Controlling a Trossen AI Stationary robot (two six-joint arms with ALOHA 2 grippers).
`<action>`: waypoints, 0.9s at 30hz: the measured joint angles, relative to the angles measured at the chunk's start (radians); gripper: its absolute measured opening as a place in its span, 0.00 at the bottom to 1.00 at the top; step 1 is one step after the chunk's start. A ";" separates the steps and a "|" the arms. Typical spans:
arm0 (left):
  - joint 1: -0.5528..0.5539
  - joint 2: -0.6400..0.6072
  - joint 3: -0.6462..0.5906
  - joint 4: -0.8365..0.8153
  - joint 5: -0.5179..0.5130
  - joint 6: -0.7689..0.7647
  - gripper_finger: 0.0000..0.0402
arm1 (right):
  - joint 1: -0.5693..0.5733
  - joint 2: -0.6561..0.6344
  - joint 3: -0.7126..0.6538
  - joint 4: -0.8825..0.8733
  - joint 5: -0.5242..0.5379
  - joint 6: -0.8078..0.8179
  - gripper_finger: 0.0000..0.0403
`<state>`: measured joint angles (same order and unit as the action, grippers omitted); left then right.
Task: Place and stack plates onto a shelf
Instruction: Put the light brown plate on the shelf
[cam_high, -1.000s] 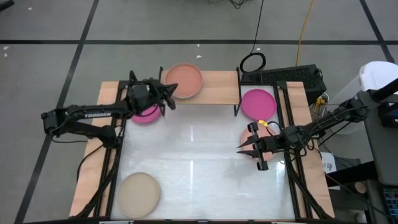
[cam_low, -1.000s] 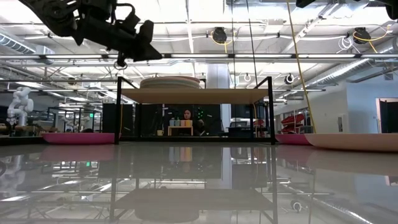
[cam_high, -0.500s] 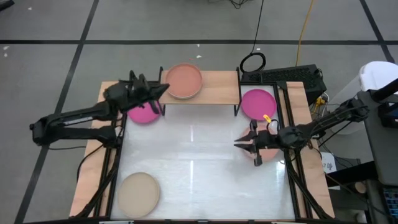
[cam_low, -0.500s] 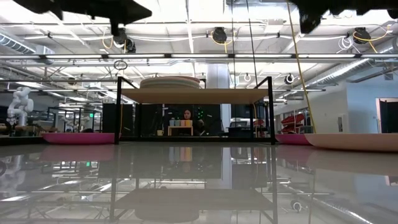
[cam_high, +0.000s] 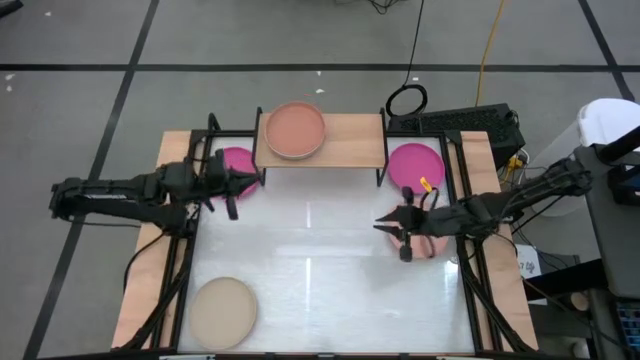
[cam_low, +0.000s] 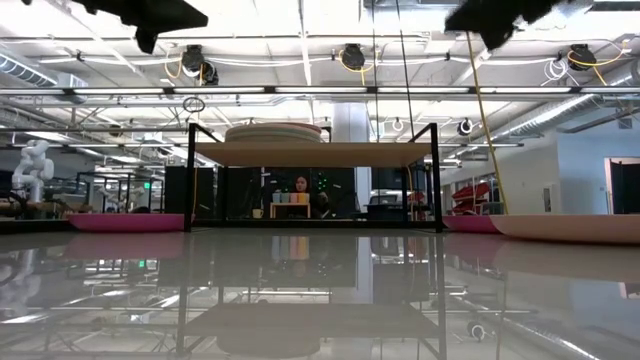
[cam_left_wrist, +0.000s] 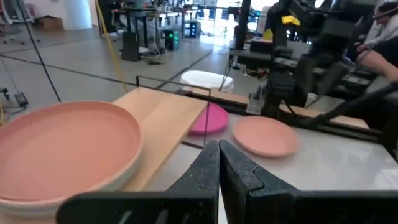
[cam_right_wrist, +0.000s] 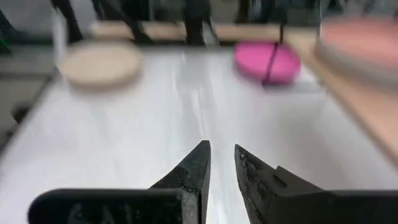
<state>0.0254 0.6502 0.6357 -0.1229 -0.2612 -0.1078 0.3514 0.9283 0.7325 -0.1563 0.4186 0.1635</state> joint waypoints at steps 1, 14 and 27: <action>-0.028 -0.005 -0.010 0.002 -0.020 0.000 0.01 | -0.004 0.014 0.008 -0.051 -0.001 0.029 0.14; -0.304 -0.017 -0.268 0.337 -0.234 -0.012 0.01 | -0.045 0.181 0.046 -0.384 -0.111 0.342 0.14; -0.349 -0.016 -0.349 0.477 -0.286 0.001 0.01 | -0.064 0.298 0.183 -0.551 -0.329 0.400 0.14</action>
<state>-0.3241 0.6346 0.2871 0.3539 -0.5472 -0.1064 0.2878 1.2262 0.9156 -0.7078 0.0892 0.5634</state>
